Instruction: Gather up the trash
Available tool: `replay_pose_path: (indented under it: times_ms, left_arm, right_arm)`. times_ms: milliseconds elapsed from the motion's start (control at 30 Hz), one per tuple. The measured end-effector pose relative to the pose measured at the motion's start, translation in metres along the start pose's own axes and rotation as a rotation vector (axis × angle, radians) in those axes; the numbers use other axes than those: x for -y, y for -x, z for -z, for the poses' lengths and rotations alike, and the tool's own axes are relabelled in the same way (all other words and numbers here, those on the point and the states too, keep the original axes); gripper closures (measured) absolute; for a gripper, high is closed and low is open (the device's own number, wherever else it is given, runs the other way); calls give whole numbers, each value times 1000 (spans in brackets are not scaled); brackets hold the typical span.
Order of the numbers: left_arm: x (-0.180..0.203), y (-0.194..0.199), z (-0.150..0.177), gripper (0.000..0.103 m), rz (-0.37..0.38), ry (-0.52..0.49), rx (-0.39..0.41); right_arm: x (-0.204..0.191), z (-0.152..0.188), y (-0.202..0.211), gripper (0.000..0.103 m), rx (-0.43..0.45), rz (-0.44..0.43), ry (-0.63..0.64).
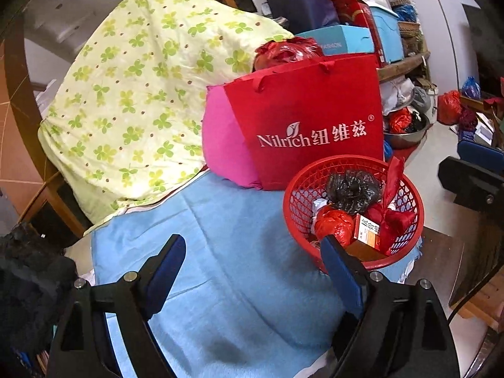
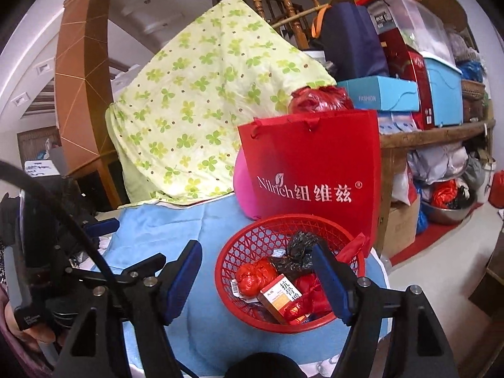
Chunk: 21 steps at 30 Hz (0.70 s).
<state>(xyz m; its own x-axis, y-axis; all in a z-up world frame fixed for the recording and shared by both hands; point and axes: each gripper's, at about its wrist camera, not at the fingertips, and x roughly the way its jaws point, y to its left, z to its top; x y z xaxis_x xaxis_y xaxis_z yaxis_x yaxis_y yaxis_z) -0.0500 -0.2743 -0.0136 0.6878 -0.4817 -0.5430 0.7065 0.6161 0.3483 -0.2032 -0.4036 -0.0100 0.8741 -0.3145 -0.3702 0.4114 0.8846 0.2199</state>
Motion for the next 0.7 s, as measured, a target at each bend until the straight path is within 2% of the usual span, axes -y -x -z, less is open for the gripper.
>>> replay_pose_path:
  times_ms: [200,367,533,700]
  left_arm:
    - [-13,23,3,15,-35,17,26]
    - [-27,44,9,15,-52,35,52]
    - [-44,59,14,10,-74,66,64]
    - [-58,72,18,9,-92,91,84]
  right_arm:
    - [-19,-6,18,25,31,-29,30]
    - [-50,-6,31,23,51,-34,107]
    - [-80,-5,38,22,72,-20,199]
    - [-96,-10,46,22,100,8,233]
